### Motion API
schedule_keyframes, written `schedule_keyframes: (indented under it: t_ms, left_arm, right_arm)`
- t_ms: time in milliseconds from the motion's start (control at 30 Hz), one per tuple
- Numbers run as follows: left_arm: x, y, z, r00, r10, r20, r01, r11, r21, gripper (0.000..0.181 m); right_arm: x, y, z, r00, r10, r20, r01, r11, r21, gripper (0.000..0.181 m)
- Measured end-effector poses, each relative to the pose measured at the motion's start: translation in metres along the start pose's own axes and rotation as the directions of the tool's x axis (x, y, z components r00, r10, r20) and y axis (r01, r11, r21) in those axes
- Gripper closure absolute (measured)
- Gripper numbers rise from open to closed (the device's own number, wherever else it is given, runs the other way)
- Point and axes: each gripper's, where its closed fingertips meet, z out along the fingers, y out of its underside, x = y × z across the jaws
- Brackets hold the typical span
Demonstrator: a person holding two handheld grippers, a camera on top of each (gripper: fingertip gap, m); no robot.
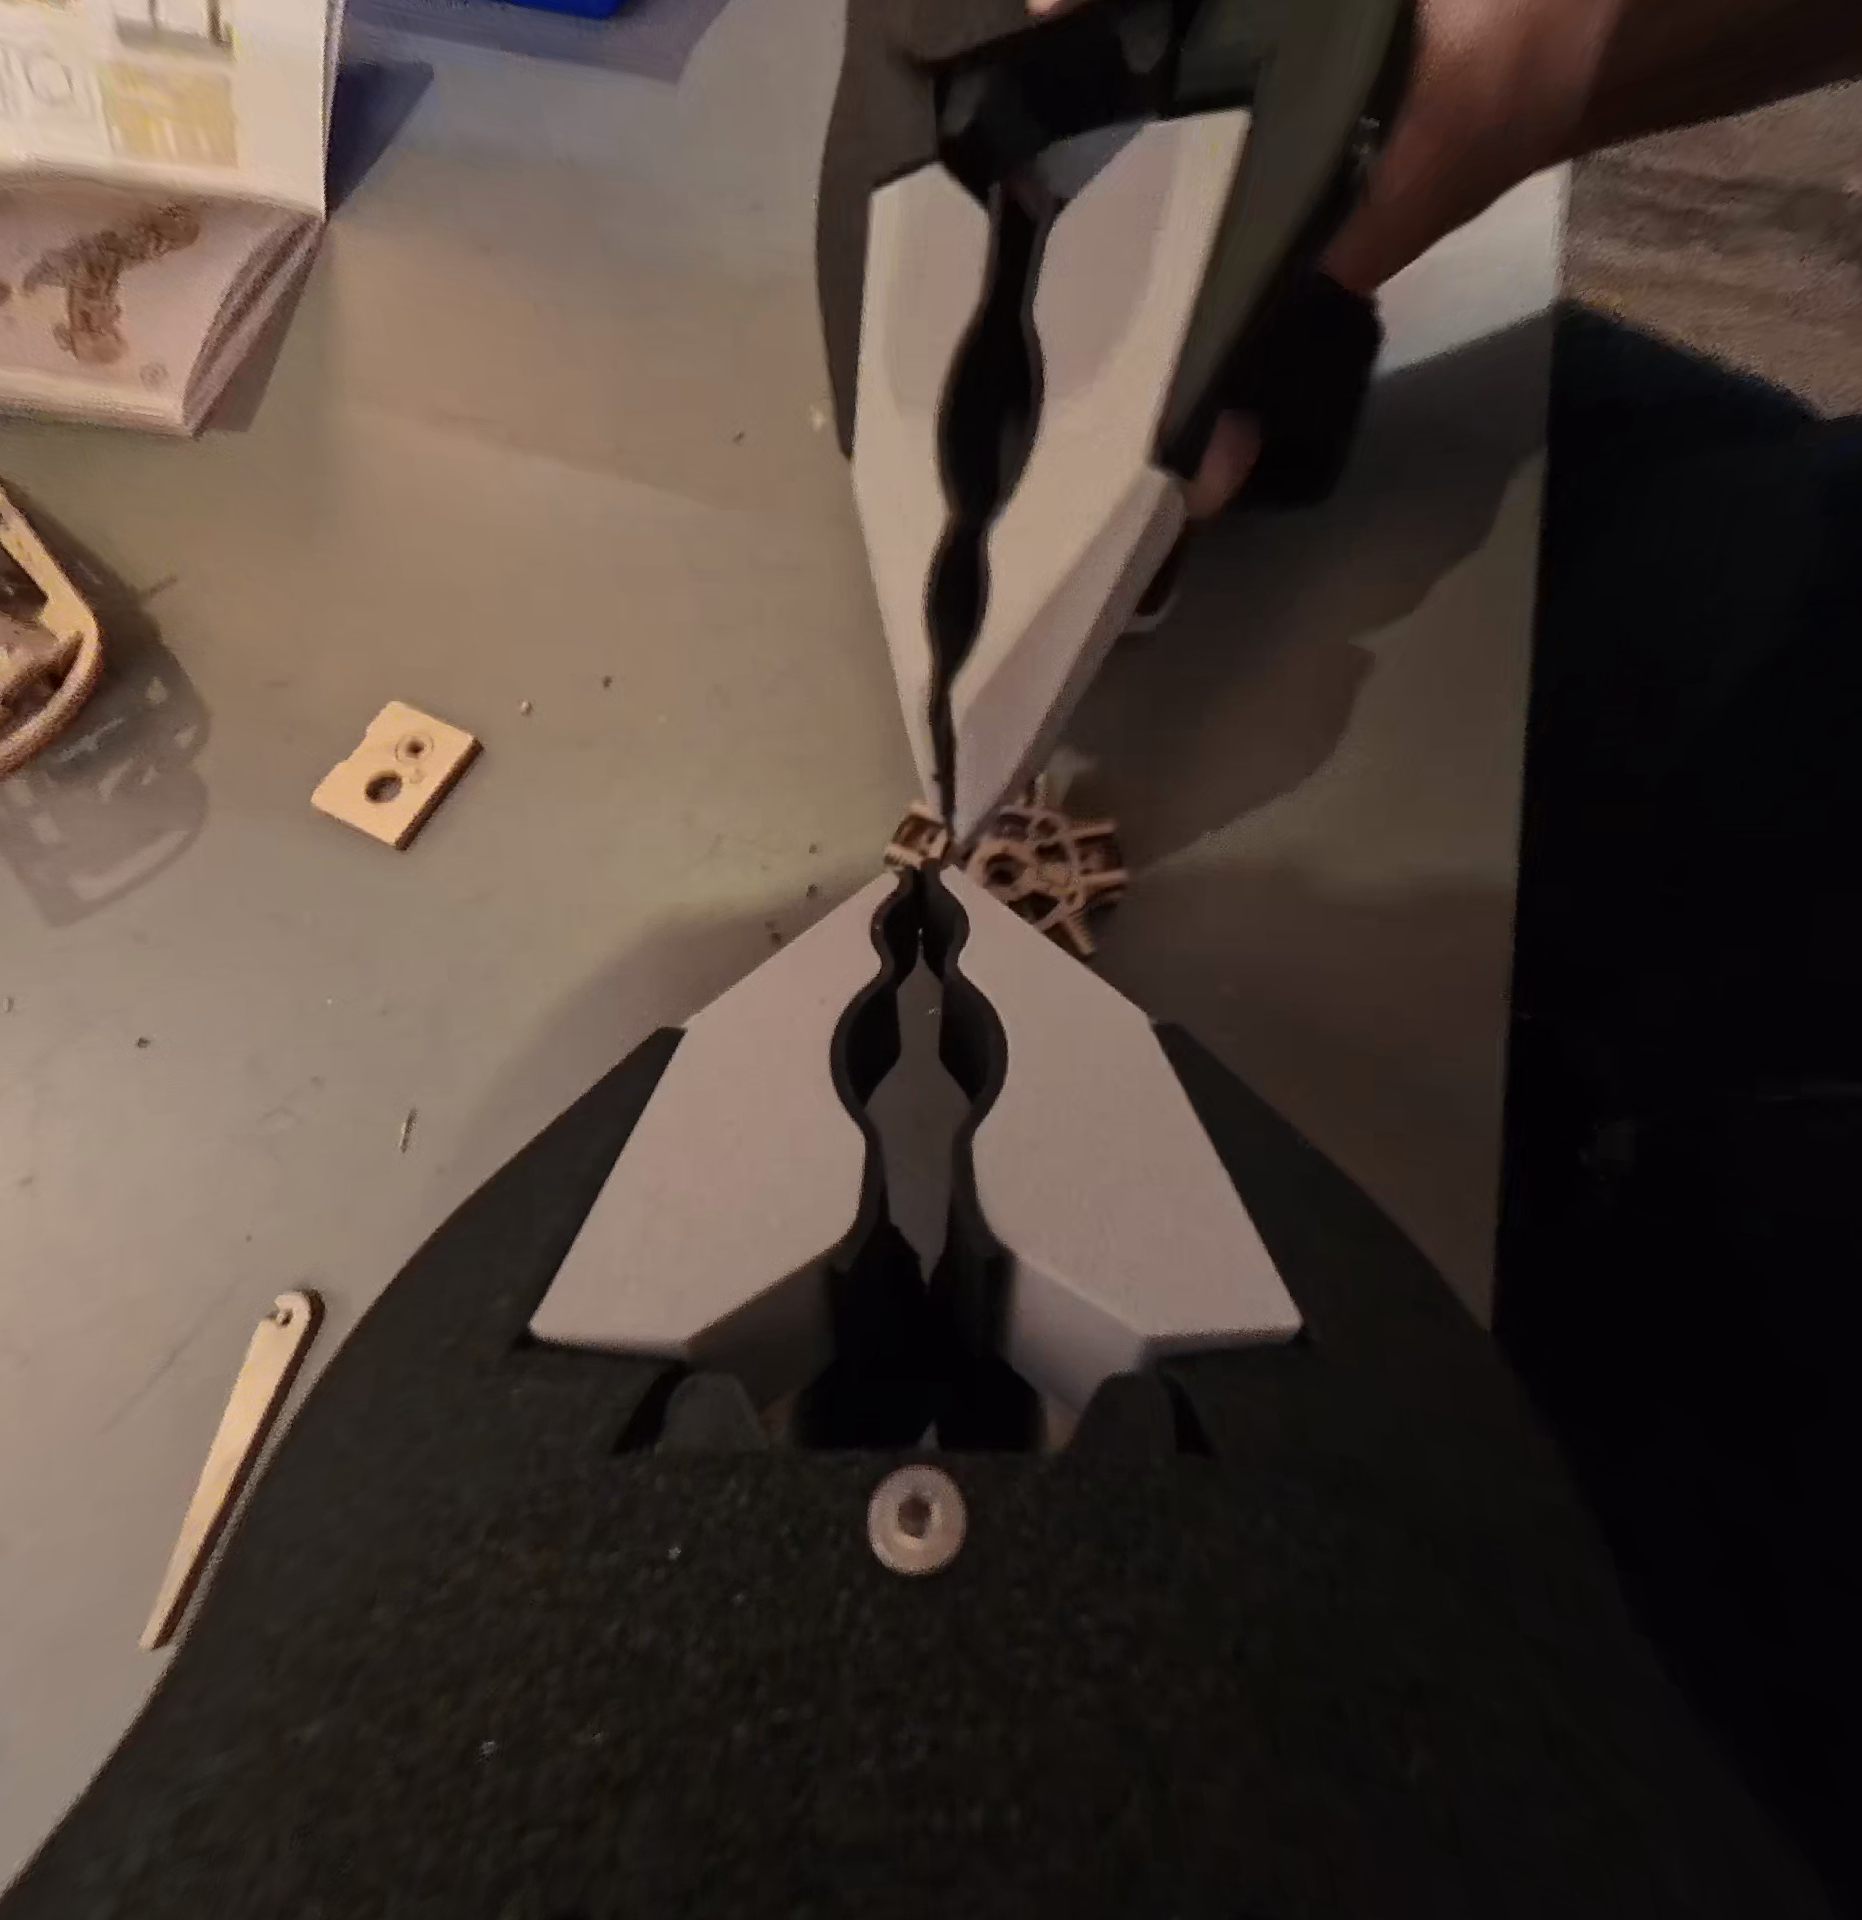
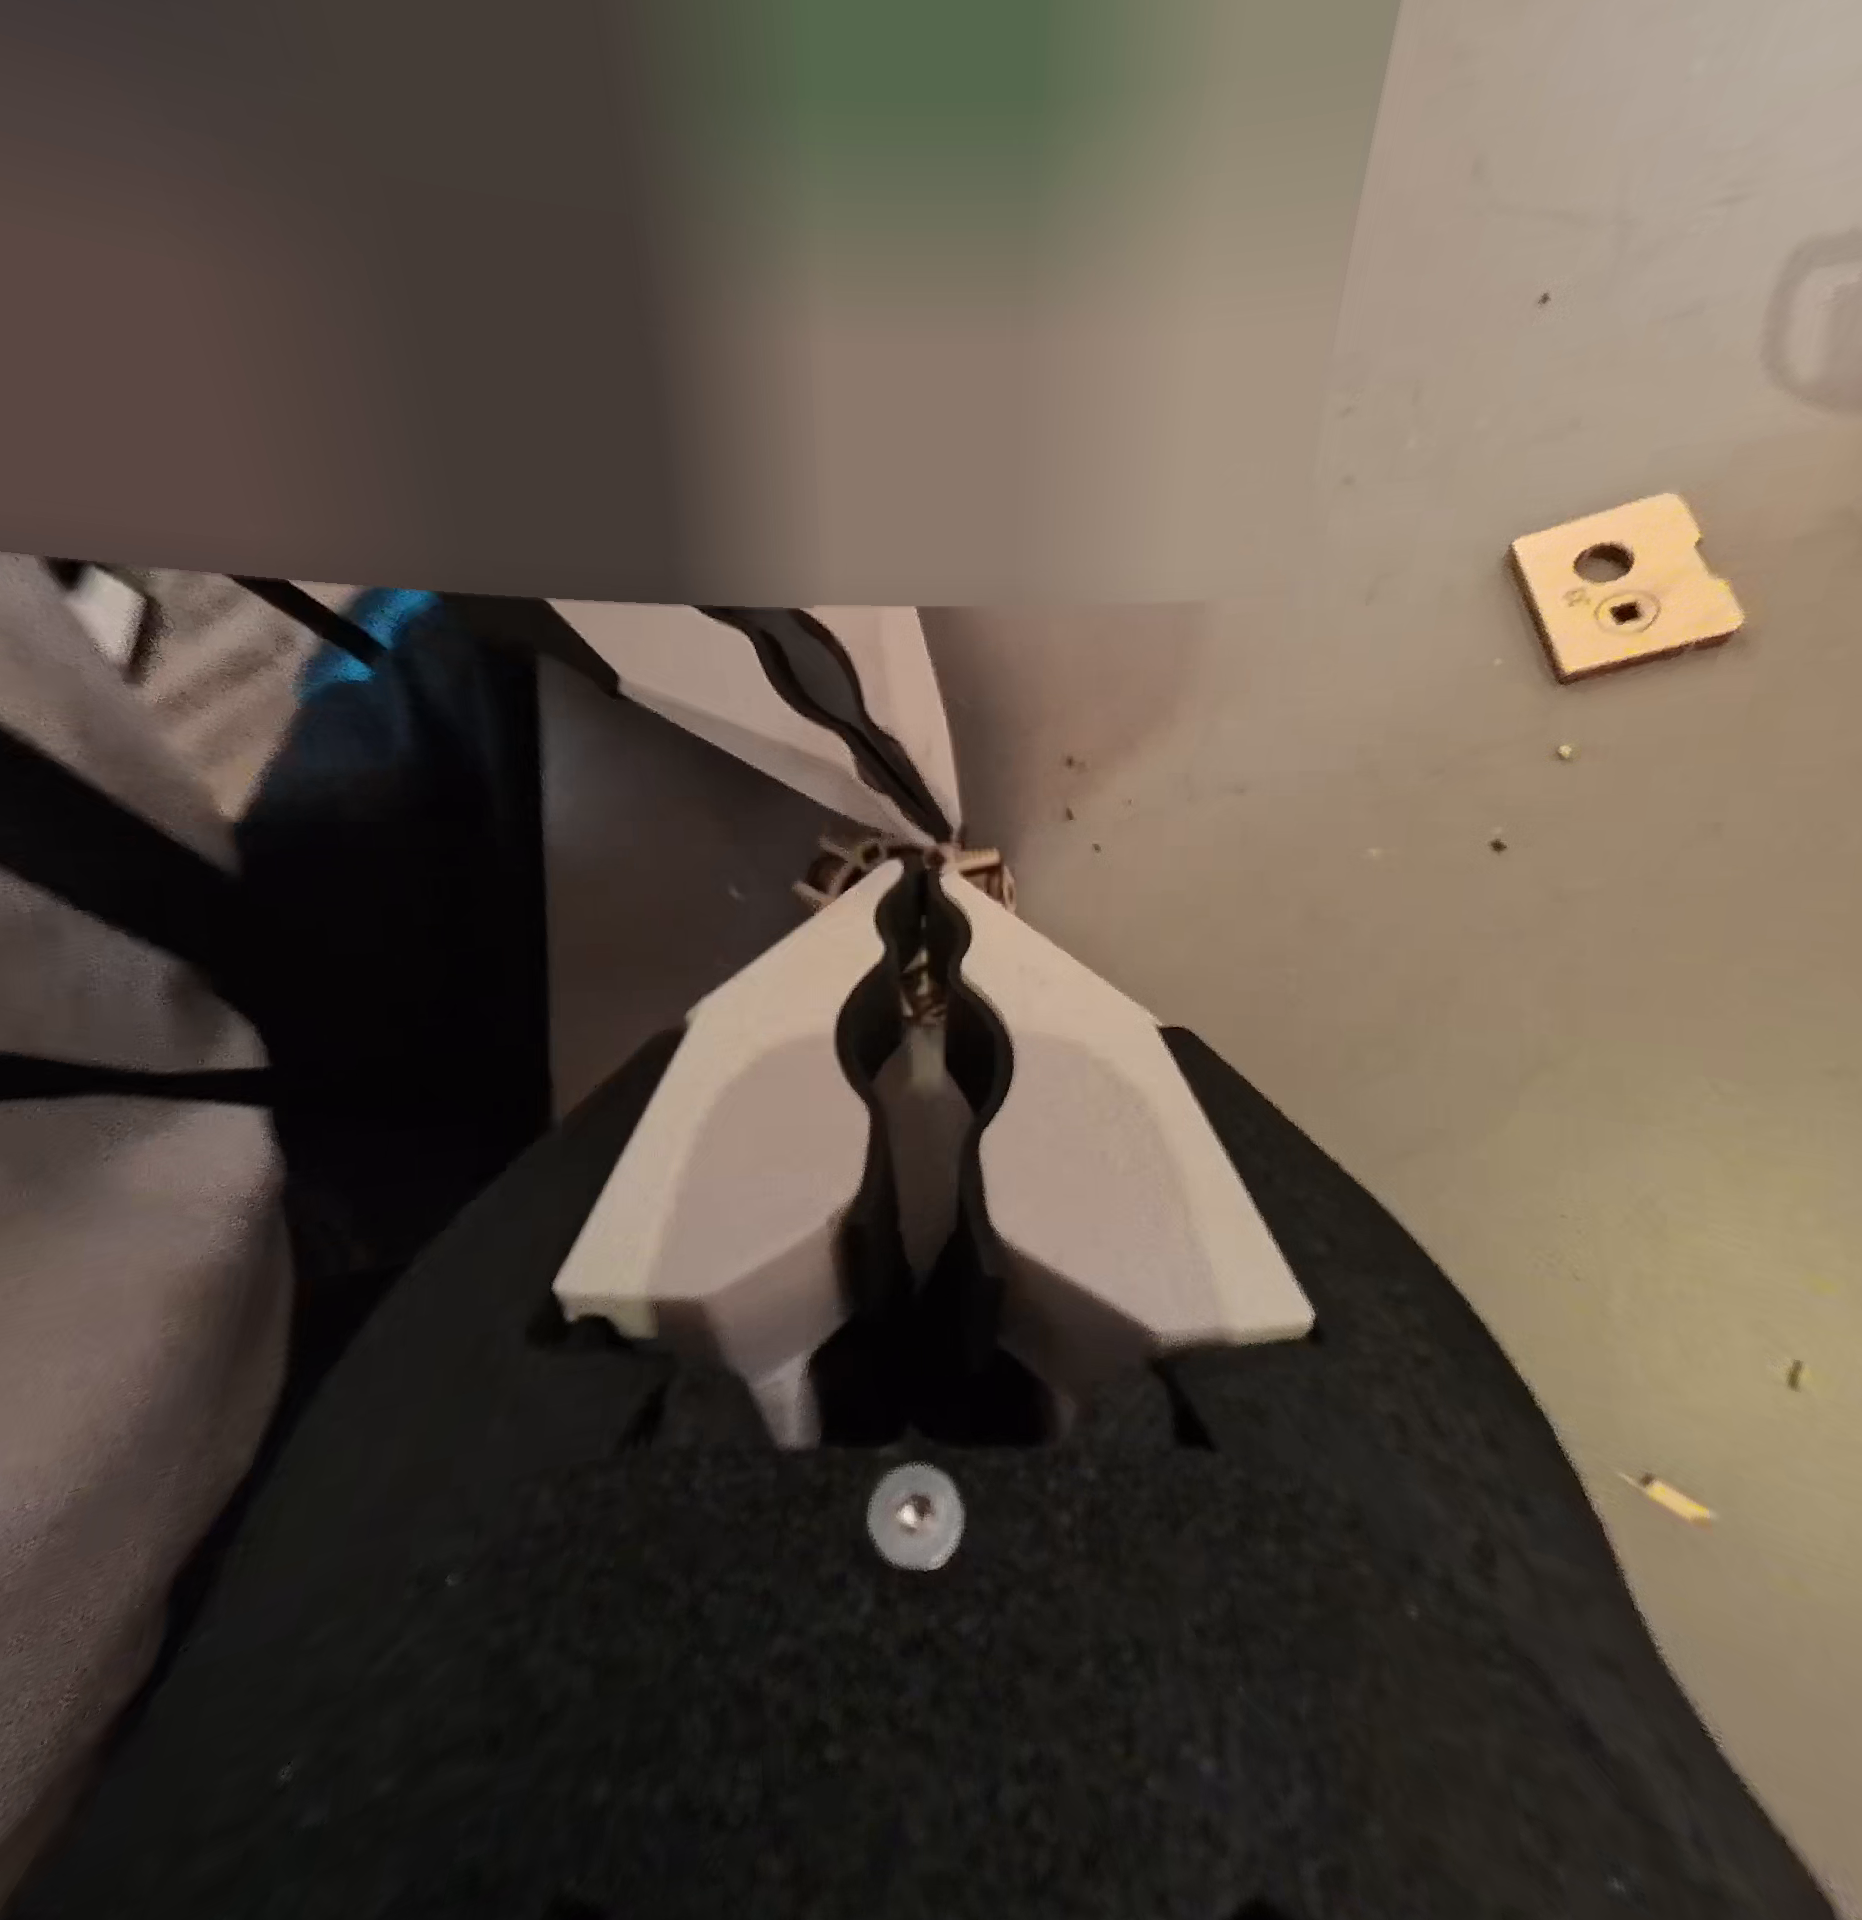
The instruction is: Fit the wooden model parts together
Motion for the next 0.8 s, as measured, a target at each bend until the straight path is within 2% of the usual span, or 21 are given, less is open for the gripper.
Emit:
schedule_keyframes:
  t_ms: [67, 133, 333, 600, 700, 800]
  left_arm:
    - [0.004, -0.013, -0.013, 1.000, 0.029, -0.005, -0.028, 0.993, 0.114, 0.181]
    - [0.006, -0.017, -0.021, 1.000, 0.024, -0.011, -0.022, 0.986, 0.167, 0.181]
    - [0.008, 0.004, -0.010, 0.999, 0.037, -0.004, -0.037, 0.999, 0.015, 0.181]
    - [0.008, 0.009, -0.007, 0.997, 0.072, 0.018, -0.072, 0.997, -0.010, 0.181]
    - [0.008, 0.009, -0.007, 0.991, 0.120, 0.057, -0.120, 0.993, -0.014, 0.181]
    - [0.008, 0.009, -0.007, 0.995, 0.096, 0.035, -0.096, 0.995, -0.012, 0.181]
  right_arm:
    - [-0.008, -0.013, -0.012, 0.999, 0.020, 0.049, -0.024, 0.996, 0.085, 0.181]
    - [-0.010, -0.007, -0.011, 0.999, 0.000, 0.041, -0.002, 0.999, 0.046, 0.181]
    - [-0.011, 0.001, 0.002, 0.998, -0.055, -0.011, 0.055, 0.998, -0.043, 0.181]
    - [-0.008, 0.009, 0.005, 0.986, -0.148, -0.075, 0.139, 0.983, -0.117, 0.181]
    - [-0.008, 0.009, 0.006, 0.984, -0.153, -0.087, 0.142, 0.983, -0.116, 0.181]
    - [-0.008, 0.009, 0.006, 0.983, -0.163, -0.084, 0.154, 0.982, -0.112, 0.181]
